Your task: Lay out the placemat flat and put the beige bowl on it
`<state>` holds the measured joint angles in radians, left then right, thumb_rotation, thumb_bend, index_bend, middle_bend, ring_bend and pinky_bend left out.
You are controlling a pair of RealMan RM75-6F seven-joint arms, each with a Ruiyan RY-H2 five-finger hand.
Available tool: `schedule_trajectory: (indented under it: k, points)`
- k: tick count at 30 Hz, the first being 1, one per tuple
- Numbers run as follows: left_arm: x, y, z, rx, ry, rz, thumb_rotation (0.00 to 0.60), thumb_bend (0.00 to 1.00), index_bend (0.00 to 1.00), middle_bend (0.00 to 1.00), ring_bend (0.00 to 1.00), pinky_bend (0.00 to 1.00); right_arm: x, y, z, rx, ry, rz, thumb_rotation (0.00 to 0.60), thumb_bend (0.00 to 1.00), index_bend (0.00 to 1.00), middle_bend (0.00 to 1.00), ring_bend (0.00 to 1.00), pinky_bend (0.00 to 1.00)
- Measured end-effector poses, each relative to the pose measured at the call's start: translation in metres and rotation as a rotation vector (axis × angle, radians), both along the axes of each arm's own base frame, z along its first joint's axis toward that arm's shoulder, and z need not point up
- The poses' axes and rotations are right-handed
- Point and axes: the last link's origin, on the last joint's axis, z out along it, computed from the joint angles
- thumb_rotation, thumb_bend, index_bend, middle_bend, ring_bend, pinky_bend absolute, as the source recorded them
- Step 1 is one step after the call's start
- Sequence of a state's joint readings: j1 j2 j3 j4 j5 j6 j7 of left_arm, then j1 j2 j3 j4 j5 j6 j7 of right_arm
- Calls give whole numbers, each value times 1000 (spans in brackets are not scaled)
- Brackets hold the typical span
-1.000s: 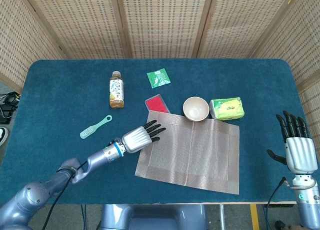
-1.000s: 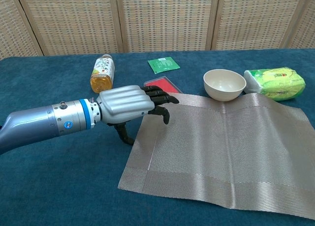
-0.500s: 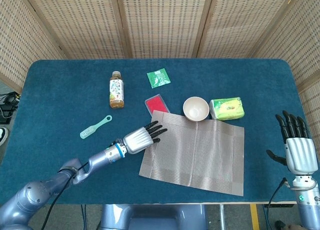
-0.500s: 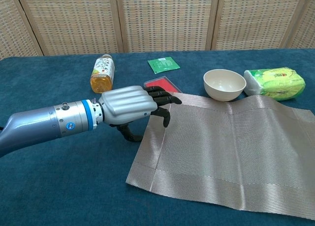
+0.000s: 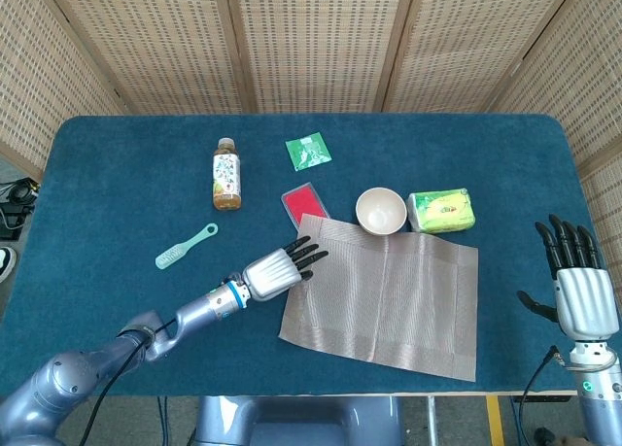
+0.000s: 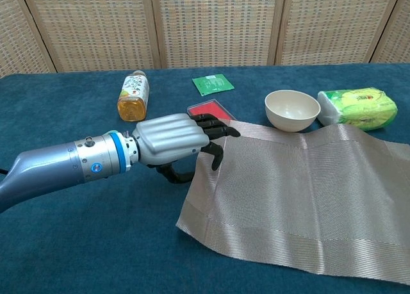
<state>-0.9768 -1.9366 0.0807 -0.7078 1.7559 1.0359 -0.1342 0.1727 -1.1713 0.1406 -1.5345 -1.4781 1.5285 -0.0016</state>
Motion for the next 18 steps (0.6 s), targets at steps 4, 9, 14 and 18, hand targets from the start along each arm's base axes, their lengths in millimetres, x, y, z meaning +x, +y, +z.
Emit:
schedule_trajectory:
  k: [4,9,14,18]
  points:
    - [-1,-3,-3,-8,1,7,600,451,413,0,0,0,2,1,1,-1,-5,8,600,0,0,0,0,0]
    - [-1,-4,-6,-14,-3,18,600,451,483,0,0,0,3,3,2,-2,-9,13,600,0,0,0,0,0]
    - [0,-5,-8,-20,-13,32,600,451,582,0,0,0,4,3,2,-1,-11,18,600,0,0,0,0,0]
    - [1,-4,-9,-14,-20,39,600,458,644,0,0,0,5,4,3,-2,-14,22,600,0,0,0,0,0]
